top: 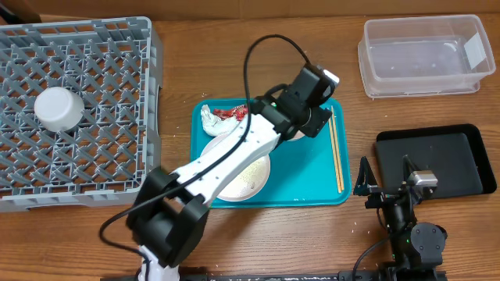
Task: Sort waste into correct bins and load items into the dishwasher
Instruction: 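Move the left gripper to the tray and grasp the small white cup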
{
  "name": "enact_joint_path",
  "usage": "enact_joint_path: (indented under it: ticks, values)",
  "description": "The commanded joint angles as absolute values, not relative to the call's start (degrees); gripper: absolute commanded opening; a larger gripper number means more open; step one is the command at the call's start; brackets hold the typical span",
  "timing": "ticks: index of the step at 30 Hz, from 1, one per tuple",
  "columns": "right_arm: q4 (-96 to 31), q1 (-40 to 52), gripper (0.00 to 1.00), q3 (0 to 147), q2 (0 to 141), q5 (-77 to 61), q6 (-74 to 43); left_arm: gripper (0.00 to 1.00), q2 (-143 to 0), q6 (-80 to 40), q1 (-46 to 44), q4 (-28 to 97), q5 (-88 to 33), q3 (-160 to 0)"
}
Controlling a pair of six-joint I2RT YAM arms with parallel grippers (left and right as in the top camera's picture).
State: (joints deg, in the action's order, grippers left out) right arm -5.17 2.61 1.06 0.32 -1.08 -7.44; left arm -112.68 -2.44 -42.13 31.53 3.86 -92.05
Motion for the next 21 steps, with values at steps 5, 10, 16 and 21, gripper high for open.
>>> enact_joint_path:
  ticks: [5,10,16,21]
  values:
    - [-4.8,2.5,1.00,0.5,0.2,-0.7,-7.2,0.61,-116.6,-2.1,-41.7,31.1,5.9,-91.9]
    - [-4.8,2.5,1.00,0.5,0.2,-0.7,-7.2,0.55,-116.9,-2.8,-41.8,31.3,4.4,-91.9]
    - [-4.8,2.5,1.00,0.5,0.2,-0.7,-7.2,0.46,-117.0,-2.8,-41.8,31.6,3.7,-91.3]
    - [-4.8,2.5,1.00,0.5,0.2,-0.7,-7.2,0.45,-117.3,-3.1,-41.8,32.4,2.5,-90.9]
